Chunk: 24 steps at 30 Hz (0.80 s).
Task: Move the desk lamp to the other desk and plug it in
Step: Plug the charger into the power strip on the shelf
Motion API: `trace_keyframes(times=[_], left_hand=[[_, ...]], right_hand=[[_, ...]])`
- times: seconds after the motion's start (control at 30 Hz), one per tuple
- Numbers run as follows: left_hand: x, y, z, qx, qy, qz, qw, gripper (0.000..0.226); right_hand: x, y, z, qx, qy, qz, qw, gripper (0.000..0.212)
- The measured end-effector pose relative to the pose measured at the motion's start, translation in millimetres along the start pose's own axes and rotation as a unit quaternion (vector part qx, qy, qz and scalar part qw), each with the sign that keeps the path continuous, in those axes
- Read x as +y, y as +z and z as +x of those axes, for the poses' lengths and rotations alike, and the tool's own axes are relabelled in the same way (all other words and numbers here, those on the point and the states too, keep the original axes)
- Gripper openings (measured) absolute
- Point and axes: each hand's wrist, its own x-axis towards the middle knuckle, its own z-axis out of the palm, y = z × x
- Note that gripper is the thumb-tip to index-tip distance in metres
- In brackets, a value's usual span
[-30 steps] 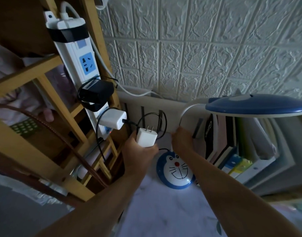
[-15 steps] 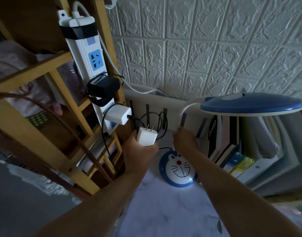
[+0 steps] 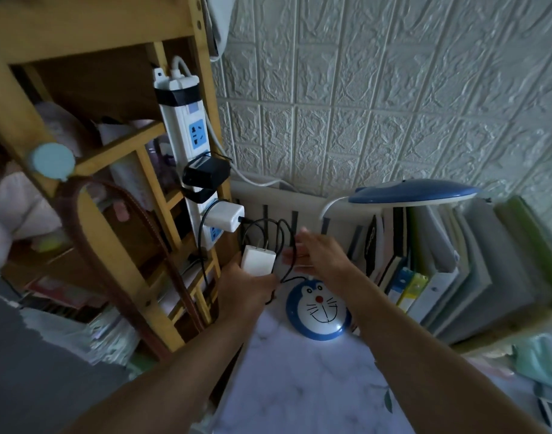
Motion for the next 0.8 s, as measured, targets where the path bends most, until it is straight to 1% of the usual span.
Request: trace_keyframes(times=[0.03,0.07,0.13,0.2,0.27,0.37,0.43,0.47,0.53,0.57,0.63,0.7,0.8], left_hand=[[3.4,-3.6,-1.7,-0.003,-0.005,0.003,1.000,0.043],[6.4,-7.0,-3.1,-0.005,-0.011,0.006,1.000,0.043],[12.0,-15.6,-5.8,-0.006,-0.022,0.004,1.000,0.040],[16.9,-28.9,-9.9,-0.012,-0.027,-0.013,0.999,0.033],[22.4,-43.7,-14.0,-0.010,-0.030,-0.020,0.999,0.033],[30.6,-63.3,-17.1,0.005,-0.029,-0.020,0.999,0.033],[35.5,-76.9,-19.7,0.004,-0.021,-0.010,1.000,0.034],[36.9,-82.5,-20.7,-0.004,-0.015,-0.011,1.000,0.033],[39.7,-93.4,-24.1,-0.027,0.001,-0.033,0.999,0.025],[41.4,-98.0,-25.7,-0.040,0.010,-0.049,0.998,0.019],[45.8,-107.4,-29.2,-0.057,0.026,-0.079,0.995,0.015],[48.2,-115.7,-30.7,-0.053,0.044,-0.093,0.993,0.015],[51.0,-126.8,-30.3,-0.050,0.053,-0.091,0.993,0.033]], right_hand=[[-3.0,3.8,-5.3,-0.012,-0.013,0.000,1.000,0.031],[-5.4,7.4,-9.8,-0.005,-0.027,-0.008,1.000,0.030],[-9.0,12.1,-14.5,0.043,-0.044,-0.017,0.998,0.024],[-8.7,15.6,-20.5,0.093,-0.029,-0.013,0.995,0.026],[-7.5,19.1,-28.4,0.121,-0.006,-0.032,0.992,0.030],[-12.4,28.0,-38.5,0.134,0.009,-0.131,0.982,0.028],[-26.1,39.2,-50.3,0.131,-0.029,-0.190,0.973,0.026],[-34.9,45.1,-56.5,0.119,-0.063,-0.194,0.972,0.029],[-52.9,60.7,-70.9,0.083,-0.144,-0.172,0.971,0.036],[-61.0,69.4,-76.5,0.071,-0.170,-0.158,0.970,0.036],[-73.9,86.1,-83.2,0.079,-0.175,-0.137,0.972,0.030],[-80.0,97.7,-86.0,0.103,-0.178,-0.115,0.972,0.026],[-81.8,103.9,-91.4,0.124,-0.174,-0.090,0.973,0.026]])
